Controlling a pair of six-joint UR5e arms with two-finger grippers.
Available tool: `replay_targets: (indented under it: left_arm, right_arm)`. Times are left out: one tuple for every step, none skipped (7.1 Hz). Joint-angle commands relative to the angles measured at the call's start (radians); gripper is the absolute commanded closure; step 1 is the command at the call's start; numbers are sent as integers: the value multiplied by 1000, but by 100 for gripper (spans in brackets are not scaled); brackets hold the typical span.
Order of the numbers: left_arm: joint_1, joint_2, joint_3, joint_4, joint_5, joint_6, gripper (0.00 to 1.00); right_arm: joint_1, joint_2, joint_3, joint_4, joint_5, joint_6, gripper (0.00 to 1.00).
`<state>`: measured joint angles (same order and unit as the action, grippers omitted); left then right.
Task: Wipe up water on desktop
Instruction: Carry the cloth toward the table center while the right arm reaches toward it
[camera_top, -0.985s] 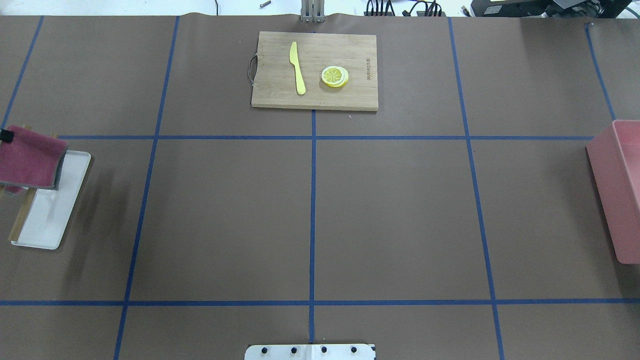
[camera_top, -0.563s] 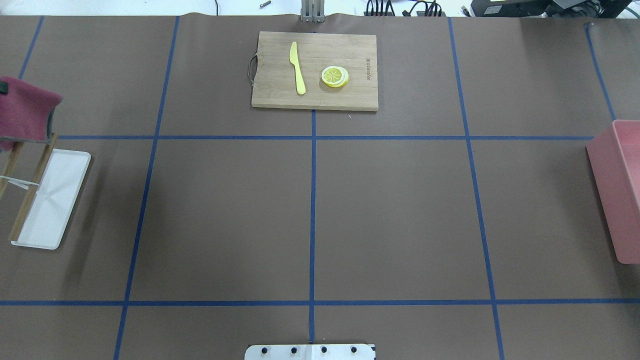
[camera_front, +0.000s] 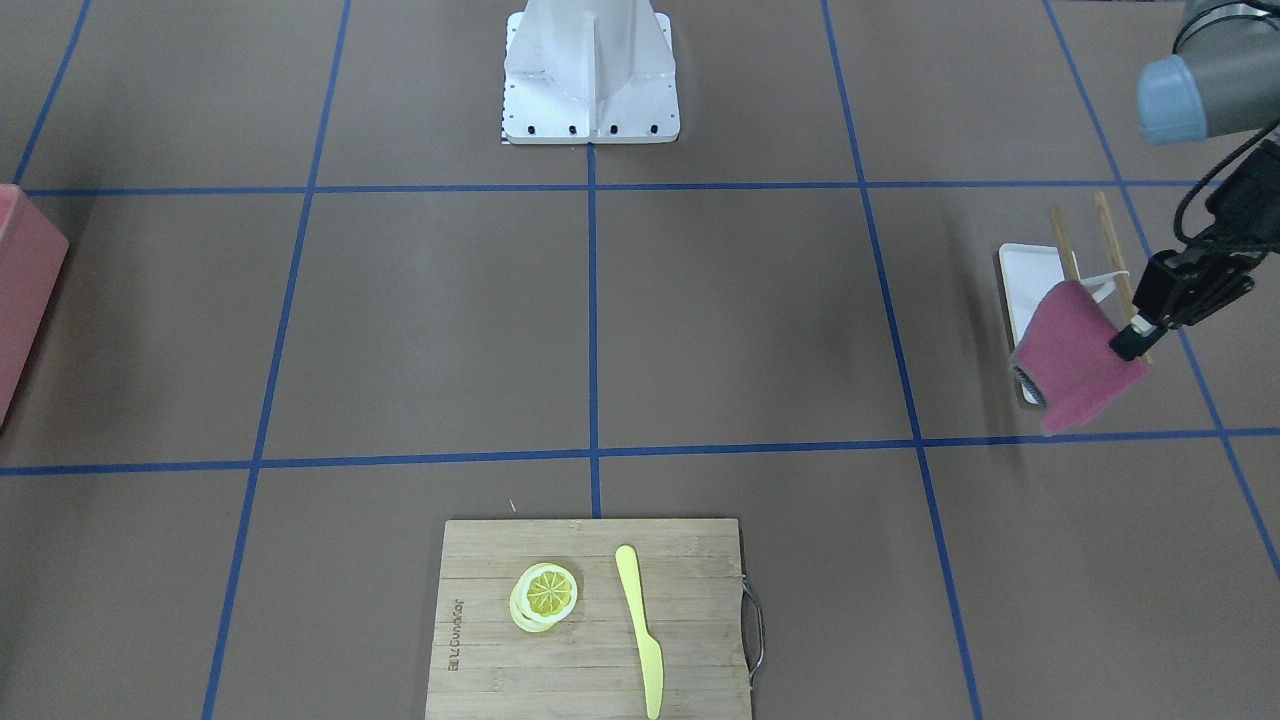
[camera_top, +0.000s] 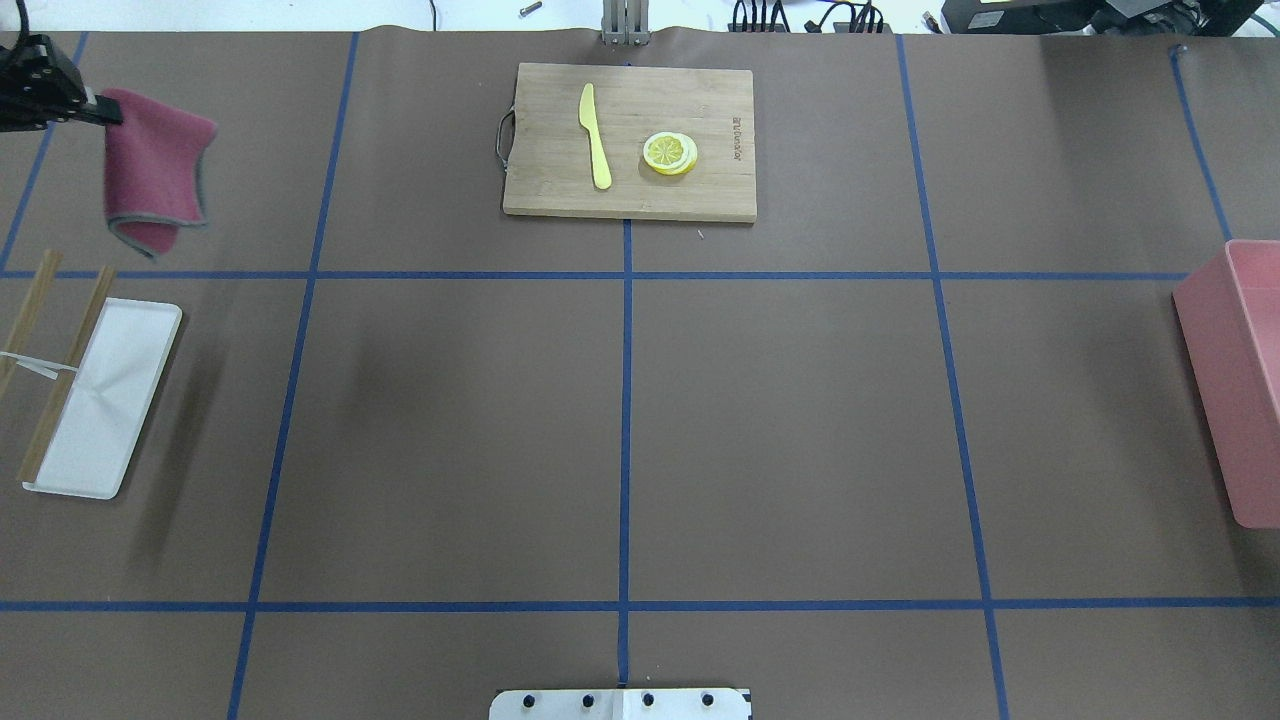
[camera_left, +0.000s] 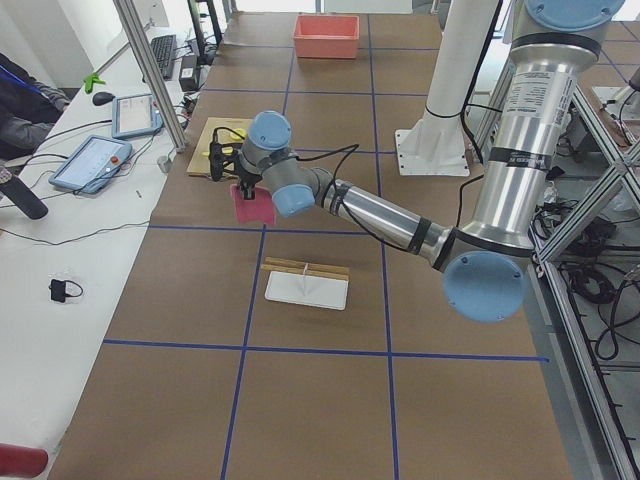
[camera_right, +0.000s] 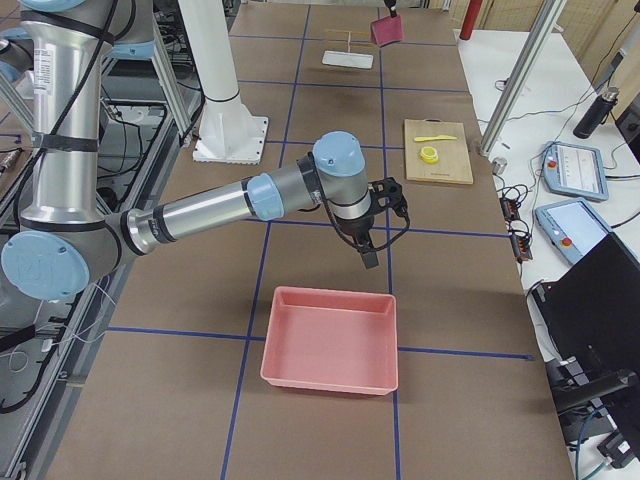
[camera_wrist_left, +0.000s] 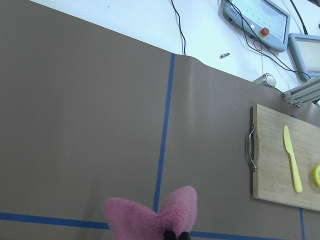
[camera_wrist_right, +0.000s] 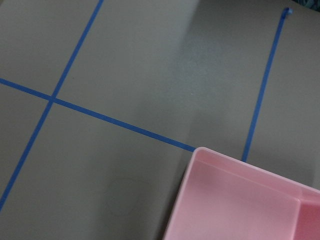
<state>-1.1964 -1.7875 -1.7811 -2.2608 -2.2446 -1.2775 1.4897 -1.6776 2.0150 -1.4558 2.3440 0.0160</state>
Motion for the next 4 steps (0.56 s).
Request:
replay_targets:
  left_arm:
    - [143,-76,-27,1,138,-202,100]
    - [215,-113,-35,1,196,-277,100]
    - [291,-165,-34,4,262,-357,100]
    - [369,-224,-32,9,331,-440,100]
  right_arm:
    - [-116,2,1,218,2,155,1]
    - [-173,6,1,332,-11,291,1]
    - [-245,27,-1,419,-76,358,1]
    - [-338,68,-1,464,-153,361,1]
